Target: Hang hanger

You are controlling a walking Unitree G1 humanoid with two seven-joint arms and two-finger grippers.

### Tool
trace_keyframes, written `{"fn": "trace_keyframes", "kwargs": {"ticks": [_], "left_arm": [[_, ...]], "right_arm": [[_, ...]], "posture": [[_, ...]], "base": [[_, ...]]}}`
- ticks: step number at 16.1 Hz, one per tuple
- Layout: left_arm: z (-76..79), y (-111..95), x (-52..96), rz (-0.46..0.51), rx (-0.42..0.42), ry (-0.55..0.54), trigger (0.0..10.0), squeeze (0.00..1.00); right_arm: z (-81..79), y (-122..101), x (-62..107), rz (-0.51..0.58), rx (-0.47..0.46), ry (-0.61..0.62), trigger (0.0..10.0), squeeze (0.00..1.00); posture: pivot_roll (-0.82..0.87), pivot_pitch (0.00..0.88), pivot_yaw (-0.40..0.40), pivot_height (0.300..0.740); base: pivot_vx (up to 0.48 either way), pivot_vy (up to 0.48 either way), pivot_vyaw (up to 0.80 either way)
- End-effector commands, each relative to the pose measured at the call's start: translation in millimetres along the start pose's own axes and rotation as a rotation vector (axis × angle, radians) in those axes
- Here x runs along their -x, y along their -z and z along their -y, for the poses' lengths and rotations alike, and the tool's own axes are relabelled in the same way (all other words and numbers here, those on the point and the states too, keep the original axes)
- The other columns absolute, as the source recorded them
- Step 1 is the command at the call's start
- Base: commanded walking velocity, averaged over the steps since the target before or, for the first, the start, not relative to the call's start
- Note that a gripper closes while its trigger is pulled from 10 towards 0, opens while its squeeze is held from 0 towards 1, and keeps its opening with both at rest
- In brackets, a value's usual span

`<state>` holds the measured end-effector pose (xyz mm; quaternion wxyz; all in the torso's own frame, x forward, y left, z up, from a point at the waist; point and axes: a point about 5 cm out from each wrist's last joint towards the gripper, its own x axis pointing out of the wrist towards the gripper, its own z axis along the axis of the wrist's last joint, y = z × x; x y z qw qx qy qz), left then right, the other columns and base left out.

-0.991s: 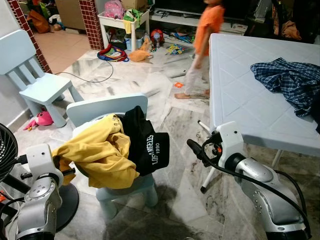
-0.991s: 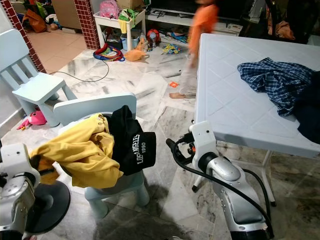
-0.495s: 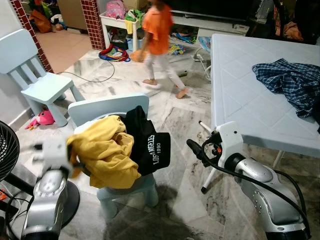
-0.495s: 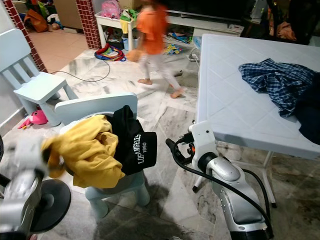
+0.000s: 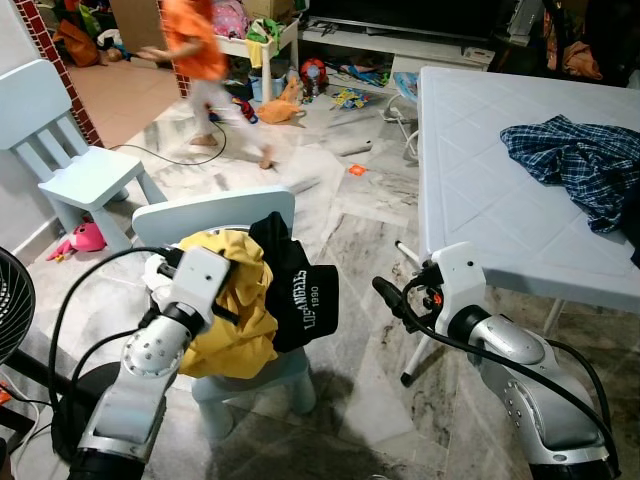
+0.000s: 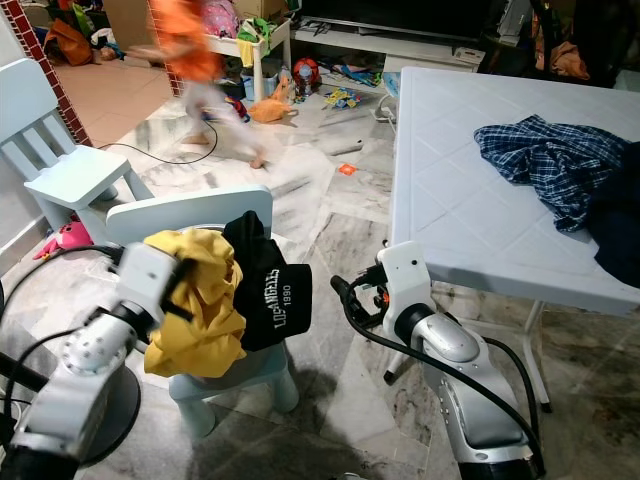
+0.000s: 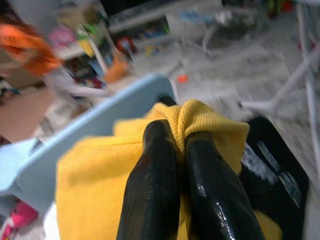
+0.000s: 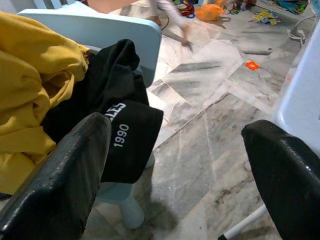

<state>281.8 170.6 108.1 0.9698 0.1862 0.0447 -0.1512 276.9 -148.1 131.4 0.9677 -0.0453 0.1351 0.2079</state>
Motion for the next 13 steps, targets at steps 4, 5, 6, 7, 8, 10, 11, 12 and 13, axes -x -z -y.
{"fn": "trace_keyframes", "kwargs": {"ticks": [4,5,6,7,8,10,11,12,13], "left_arm": [[3.2,24,30.5,-0.185,0.22,-0.197,0.0,0.0],[5.5,28,45.9,-0.225,0.253,-0.247,0.0,0.0],[10.1,30,53.2,-0.247,0.257,-0.24,0.0,0.0],[17.5,33,61.9,-0.29,0.297,-0.223,0.0,0.0],[22.4,36,67.8,-0.329,0.344,-0.218,0.0,0.0],[31.7,45,78.9,-0.437,0.457,-0.189,0.0,0.0],[30.6,48,82.6,-0.464,0.459,-0.197,0.0,0.0],[29.2,50,85.7,-0.482,0.467,-0.208,0.0,0.0],[26.5,53,88.4,-0.501,0.467,-0.215,0.0,0.0]], "right_arm": [[1.9,1,-1.4,-0.005,0.007,0.01,10.0,0.0],[1.5,2,-2.0,-0.008,0.007,0.009,10.0,0.0],[1.2,3,-2.5,-0.009,0.006,0.007,10.0,0.0],[-0.1,3,-3.7,-0.009,0.005,0.002,10.0,0.0],[-1.5,3,-4.9,-0.009,0.003,-0.003,10.0,0.0],[-4.7,3,-7.5,-0.008,0.001,-0.016,10.0,0.0],[-4.7,4,-7.7,-0.008,0.001,-0.017,10.0,0.0],[-4.5,4,-7.8,-0.008,0.002,-0.017,10.0,0.0],[-3.4,4,-7.8,-0.008,0.001,-0.014,10.0,0.0]], "posture": [[-0.07,0.048,-0.033,0.74],[-0.07,0.048,-0.033,0.74],[-0.06,0.051,-0.038,0.74],[-0.06,0.051,-0.038,0.74],[-0.04,0.054,-0.043,0.74],[-0.03,0.056,-0.045,0.74],[-0.03,0.057,-0.045,0.74],[-0.03,0.058,-0.042,0.74],[-0.03,0.059,-0.04,0.74]], "base": [[0.0,0.0,0.0],[0.0,0.0,0.0],[0.0,0.0,0.0],[0.0,0.0,0.0],[0.0,0.0,0.0],[0.0,0.0,0.0],[0.0,0.0,0.0],[0.0,0.0,0.0],[0.0,0.0,0.0]]}}
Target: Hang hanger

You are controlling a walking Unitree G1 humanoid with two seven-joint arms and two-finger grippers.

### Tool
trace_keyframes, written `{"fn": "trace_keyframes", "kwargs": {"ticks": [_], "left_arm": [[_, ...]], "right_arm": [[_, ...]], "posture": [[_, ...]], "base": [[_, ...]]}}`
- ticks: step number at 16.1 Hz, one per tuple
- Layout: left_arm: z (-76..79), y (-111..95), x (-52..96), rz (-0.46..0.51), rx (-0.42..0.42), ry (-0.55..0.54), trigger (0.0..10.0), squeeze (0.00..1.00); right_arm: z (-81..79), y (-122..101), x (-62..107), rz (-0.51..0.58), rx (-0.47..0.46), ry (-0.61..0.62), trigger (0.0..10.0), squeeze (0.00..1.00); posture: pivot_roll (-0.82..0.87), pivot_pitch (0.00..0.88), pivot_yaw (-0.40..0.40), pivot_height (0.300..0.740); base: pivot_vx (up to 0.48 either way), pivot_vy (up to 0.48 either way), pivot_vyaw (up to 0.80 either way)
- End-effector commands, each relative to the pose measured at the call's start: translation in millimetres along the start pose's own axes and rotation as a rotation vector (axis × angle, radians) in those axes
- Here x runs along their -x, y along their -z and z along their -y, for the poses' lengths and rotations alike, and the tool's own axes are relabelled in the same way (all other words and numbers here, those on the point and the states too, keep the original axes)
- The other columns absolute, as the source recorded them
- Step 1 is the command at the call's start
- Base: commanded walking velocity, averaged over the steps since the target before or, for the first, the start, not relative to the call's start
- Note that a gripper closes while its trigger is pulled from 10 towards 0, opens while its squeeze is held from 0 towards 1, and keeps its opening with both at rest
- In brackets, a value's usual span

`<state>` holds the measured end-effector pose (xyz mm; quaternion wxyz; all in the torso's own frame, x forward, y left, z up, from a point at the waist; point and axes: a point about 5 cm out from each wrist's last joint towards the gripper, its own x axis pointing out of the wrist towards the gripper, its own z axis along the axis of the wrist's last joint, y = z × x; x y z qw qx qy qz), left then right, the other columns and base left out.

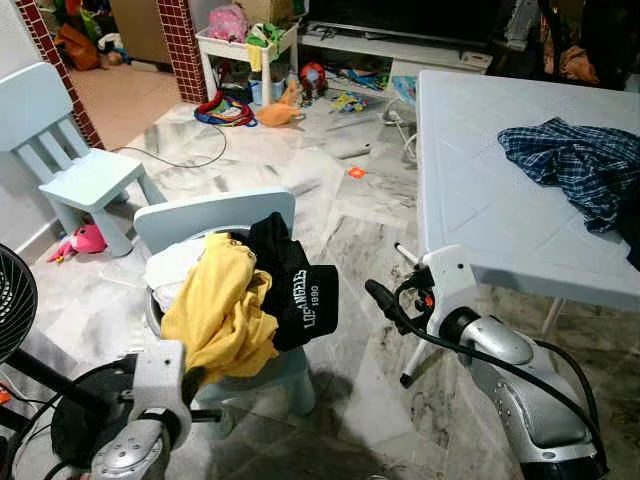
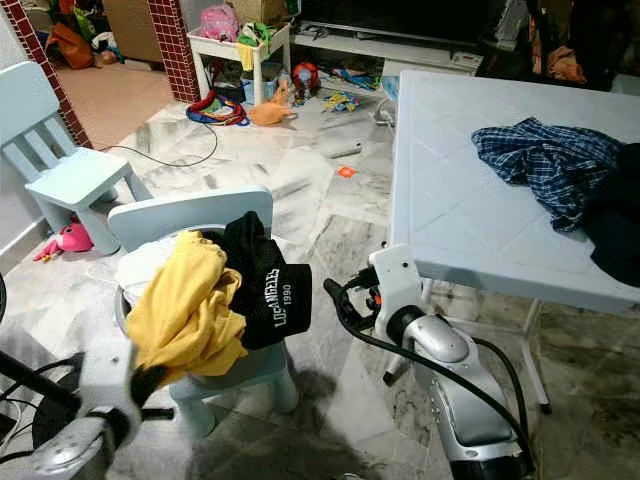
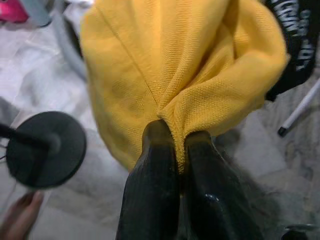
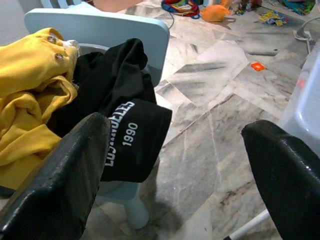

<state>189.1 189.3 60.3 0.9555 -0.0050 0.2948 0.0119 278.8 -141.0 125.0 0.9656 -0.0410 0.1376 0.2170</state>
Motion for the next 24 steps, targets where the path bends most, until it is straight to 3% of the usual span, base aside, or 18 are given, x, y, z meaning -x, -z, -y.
{"fn": "trace_keyframes", "kwargs": {"ticks": [1,2,3,4,11,14,18,22,24], "left_arm": [[-3.8,-1,2.2,-0.007,-0.008,-0.013,0.0,0.0],[-5.0,0,1.8,-0.024,-0.014,-0.016,0.0,0.0],[-7.0,2,-0.7,-0.041,-0.033,-0.02,5.8,0.0],[-9.5,2,-3.4,-0.045,-0.038,-0.026,10.0,1.0],[-9.0,-8,-3.9,-0.035,-0.105,0.004,10.0,1.0],[-17.9,-36,-1.7,0.143,-0.197,-0.128,10.0,1.0],[-26.4,-66,-7.3,0.293,-0.158,-0.208,10.0,1.0],[-34.0,-81,-24.2,0.314,-0.069,-0.224,10.0,1.0],[-33.8,-89,-52.0,0.269,0.02,-0.165,10.0,1.0]], "right_arm": [[2.9,0,-1.4,-0.006,0.008,0.007,10.0,0.0],[3.0,1,-1.3,-0.007,0.007,0.01,10.0,0.0],[2.2,1,-1.4,-0.007,0.006,0.01,10.0,0.0],[1.0,2,-1.5,-0.006,0.004,0.009,10.0,0.0],[1.9,1,-3.5,-0.003,0.006,0.011,10.0,0.0],[1.9,1,-4.1,-0.003,0.006,0.009,10.0,0.0],[2.1,0,-5.4,0.001,0.009,0.01,10.0,0.0],[3.0,-1,-5.9,0.007,0.011,0.014,10.0,0.0],[2.9,-1,-5.5,0.008,0.014,0.013,10.0,0.0]], "posture": [[-0.03,0.059,-0.04,0.74],[-0.03,0.059,-0.038,0.74],[-0.03,0.059,-0.038,0.74],[-0.03,0.058,-0.036,0.74],[-0.03,0.053,-0.04,0.74],[-0.03,0.051,-0.042,0.74],[-0.03,0.045,-0.043,0.74],[-0.04,0.039,-0.042,0.74],[-0.05,0.032,-0.047,0.74]], "base": [[0.0,0.0,0.0],[0.0,0.0,0.0],[0.0,0.0,0.0],[0.0,0.0,0.0],[0.0,0.0,0.0],[0.0,0.0,0.0],[0.0,0.0,0.0],[0.0,0.0,0.0],[0.0,0.0,0.0]]}}
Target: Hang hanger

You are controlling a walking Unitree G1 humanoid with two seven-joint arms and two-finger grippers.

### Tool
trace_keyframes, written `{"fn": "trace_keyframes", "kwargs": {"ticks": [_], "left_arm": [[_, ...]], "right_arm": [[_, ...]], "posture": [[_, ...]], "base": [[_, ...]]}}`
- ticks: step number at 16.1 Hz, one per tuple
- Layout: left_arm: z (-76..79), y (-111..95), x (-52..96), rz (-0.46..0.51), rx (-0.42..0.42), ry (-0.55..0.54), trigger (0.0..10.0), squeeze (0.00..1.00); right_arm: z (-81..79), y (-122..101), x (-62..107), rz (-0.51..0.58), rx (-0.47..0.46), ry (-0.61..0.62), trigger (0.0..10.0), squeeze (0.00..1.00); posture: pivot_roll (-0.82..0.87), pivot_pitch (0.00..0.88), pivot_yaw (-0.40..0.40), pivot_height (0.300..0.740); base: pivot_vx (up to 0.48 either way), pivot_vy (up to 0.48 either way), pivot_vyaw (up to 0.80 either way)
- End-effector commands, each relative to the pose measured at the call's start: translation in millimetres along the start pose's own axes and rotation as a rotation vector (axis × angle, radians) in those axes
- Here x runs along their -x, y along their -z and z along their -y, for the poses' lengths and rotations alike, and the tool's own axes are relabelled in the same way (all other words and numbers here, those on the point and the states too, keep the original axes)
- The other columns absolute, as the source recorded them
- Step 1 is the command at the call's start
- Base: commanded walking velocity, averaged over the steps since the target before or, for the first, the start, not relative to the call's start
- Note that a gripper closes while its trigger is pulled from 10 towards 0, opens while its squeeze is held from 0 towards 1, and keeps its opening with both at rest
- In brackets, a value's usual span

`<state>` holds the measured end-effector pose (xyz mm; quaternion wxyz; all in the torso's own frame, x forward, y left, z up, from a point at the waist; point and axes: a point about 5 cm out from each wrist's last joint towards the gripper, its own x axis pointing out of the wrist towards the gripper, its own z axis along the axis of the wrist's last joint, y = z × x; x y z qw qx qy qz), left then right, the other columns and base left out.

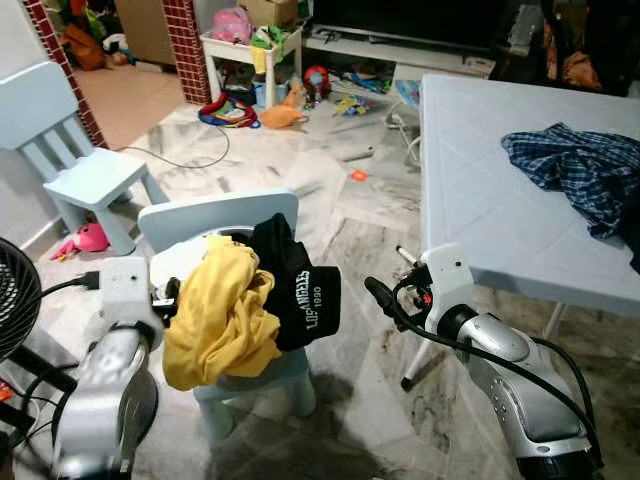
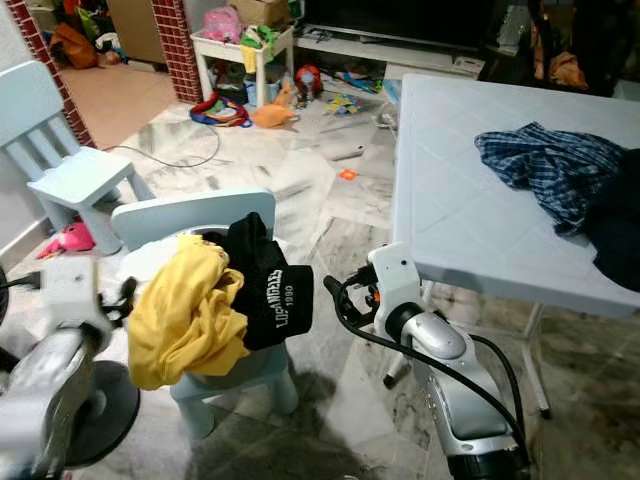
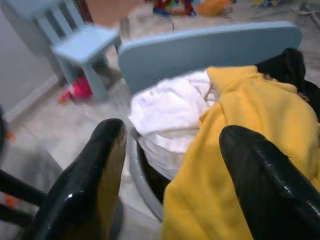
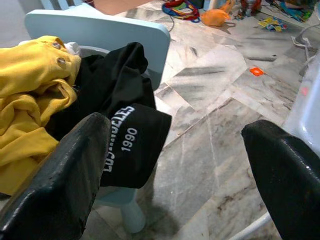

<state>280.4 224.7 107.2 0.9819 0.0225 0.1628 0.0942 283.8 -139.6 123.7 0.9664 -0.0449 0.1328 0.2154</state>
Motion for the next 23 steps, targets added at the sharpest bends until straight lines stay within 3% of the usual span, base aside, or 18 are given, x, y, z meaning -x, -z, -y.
{"fn": "trace_keyframes", "kwargs": {"ticks": [1,6,9,10,11,12,17,23], "left_arm": [[1.7,3,-6.9,-0.011,0.033,0.007,10.0,1.0],[23.4,12,-40.8,-0.092,0.118,0.097,10.0,1.0],[32.5,17,-53.8,-0.131,0.12,0.139,10.0,1.0],[34.7,18,-55.6,-0.143,0.121,0.148,10.0,0.95],[37.2,20,-57.5,-0.158,0.122,0.164,9.9,0.75],[40.4,23,-58.7,-0.175,0.121,0.184,0.3,0.0],[47.7,39,-62.6,-0.237,0.057,0.266,0.0,0.0],[41.8,38,-64.7,-0.188,0.024,0.241,0.0,0.0]], "right_arm": [[2.3,-1,-0.4,0.0,0.006,0.007,10.0,0.0],[4.5,-1,3.4,-0.001,0.014,0.015,10.0,0.0],[5.2,0,7.8,-0.008,0.016,0.022,10.0,0.0],[5.5,0,8.5,-0.009,0.016,0.024,10.0,0.0],[5.9,0,9.1,-0.01,0.016,0.027,10.0,0.0],[6.3,0,9.5,-0.01,0.017,0.029,10.0,0.0],[6.2,0,9.6,-0.01,0.016,0.037,10.0,0.0],[5.1,0,7.5,-0.008,0.013,0.033,10.0,0.0]], "posture": [[-0.05,0.032,-0.05,0.74],[-0.08,0.04,-0.044,0.74],[-0.1,0.049,-0.036,0.74],[-0.1,0.049,-0.036,0.74],[-0.11,0.052,-0.032,0.74],[-0.11,0.052,-0.03,0.74],[-0.11,0.054,-0.022,0.74],[-0.1,0.049,-0.029,0.74]], "base": [[0.0,0.0,0.0],[0.0,0.0,0.0],[0.0,0.0,0.0],[0.0,0.0,0.0],[0.0,0.0,0.0],[0.0,0.0,0.0],[0.0,0.0,0.0],[0.0,0.0,0.0]]}}
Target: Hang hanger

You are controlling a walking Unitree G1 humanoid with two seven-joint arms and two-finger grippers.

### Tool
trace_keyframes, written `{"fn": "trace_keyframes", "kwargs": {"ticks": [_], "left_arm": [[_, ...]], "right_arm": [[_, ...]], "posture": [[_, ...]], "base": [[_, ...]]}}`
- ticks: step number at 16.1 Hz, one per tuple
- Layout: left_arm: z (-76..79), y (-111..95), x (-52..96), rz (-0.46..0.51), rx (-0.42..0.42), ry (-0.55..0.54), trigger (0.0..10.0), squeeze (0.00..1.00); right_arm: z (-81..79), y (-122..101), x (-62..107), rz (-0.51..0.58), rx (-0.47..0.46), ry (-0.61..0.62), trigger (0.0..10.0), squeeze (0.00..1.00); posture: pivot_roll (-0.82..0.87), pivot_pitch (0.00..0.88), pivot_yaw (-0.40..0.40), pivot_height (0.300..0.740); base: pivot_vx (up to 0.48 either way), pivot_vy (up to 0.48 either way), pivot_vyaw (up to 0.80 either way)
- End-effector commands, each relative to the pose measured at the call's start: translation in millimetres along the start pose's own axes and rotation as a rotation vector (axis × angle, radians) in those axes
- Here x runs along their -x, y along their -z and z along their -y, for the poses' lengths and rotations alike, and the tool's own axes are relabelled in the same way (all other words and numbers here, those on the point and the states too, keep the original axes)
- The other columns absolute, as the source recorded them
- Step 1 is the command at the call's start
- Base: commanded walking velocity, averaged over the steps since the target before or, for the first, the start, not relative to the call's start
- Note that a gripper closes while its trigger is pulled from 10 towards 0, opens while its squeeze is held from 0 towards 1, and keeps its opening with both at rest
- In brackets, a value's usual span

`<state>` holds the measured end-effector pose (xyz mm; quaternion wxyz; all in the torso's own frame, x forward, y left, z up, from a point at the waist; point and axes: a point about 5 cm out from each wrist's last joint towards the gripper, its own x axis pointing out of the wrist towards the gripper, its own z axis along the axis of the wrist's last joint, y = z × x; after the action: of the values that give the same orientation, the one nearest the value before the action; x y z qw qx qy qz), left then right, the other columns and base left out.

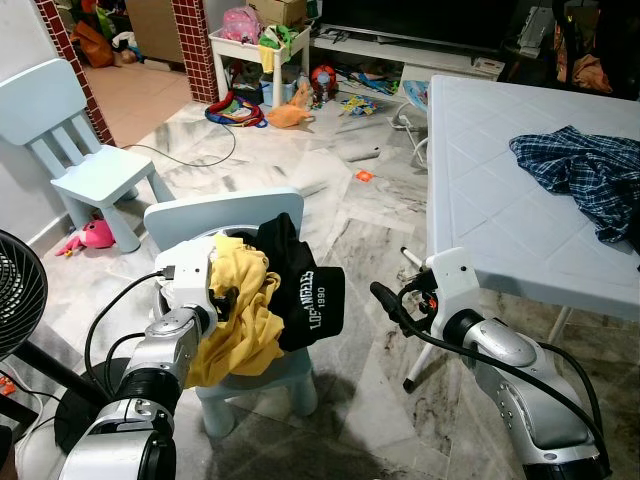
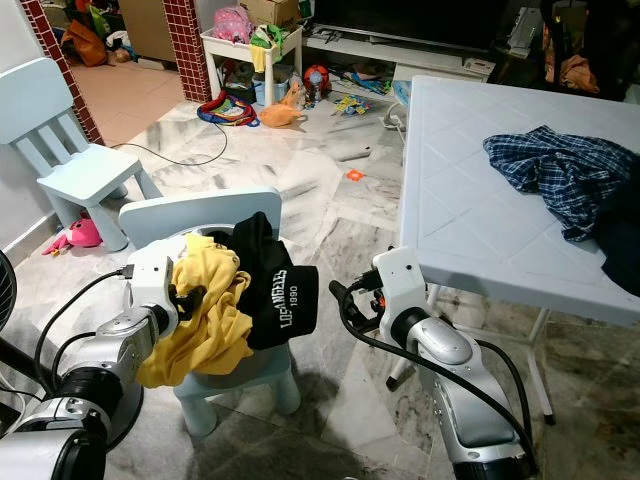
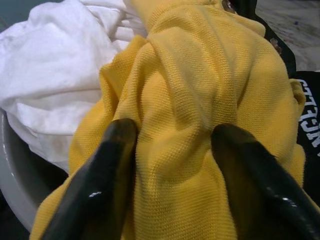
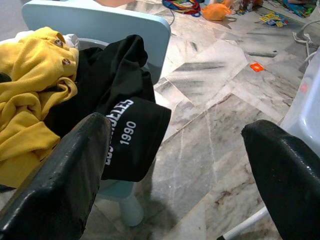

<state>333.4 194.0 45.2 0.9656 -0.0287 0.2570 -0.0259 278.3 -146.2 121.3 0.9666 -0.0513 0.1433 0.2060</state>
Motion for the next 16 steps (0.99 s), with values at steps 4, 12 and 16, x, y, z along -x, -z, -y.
{"fn": "trace_keyframes", "kwargs": {"ticks": [4,12,16], "left_arm": [[-13.5,-9.1,0.2,0.036,-0.017,-0.045,0.0,0.0],[-13.3,-8.7,-0.6,0.052,-0.013,-0.049,0.0,0.0],[-12.0,-8.8,-0.5,0.077,-0.001,-0.044,0.0,0.0]], "right_arm": [[0.7,-4.8,-0.3,0.017,0.006,0.011,10.0,0.0],[-0.1,-4.8,-0.6,0.017,0.006,0.008,10.0,0.0],[-4.8,-3.8,0.7,0.01,0.0,-0.054,10.0,0.0]], "posture": [[-0.1,0.049,-0.028,0.74],[-0.1,0.045,-0.028,0.74],[-0.1,0.042,-0.028,0.74]], "base": [[0.0,0.0,0.0],[0.0,0.0,0.0],[0.0,0.0,0.0]]}}
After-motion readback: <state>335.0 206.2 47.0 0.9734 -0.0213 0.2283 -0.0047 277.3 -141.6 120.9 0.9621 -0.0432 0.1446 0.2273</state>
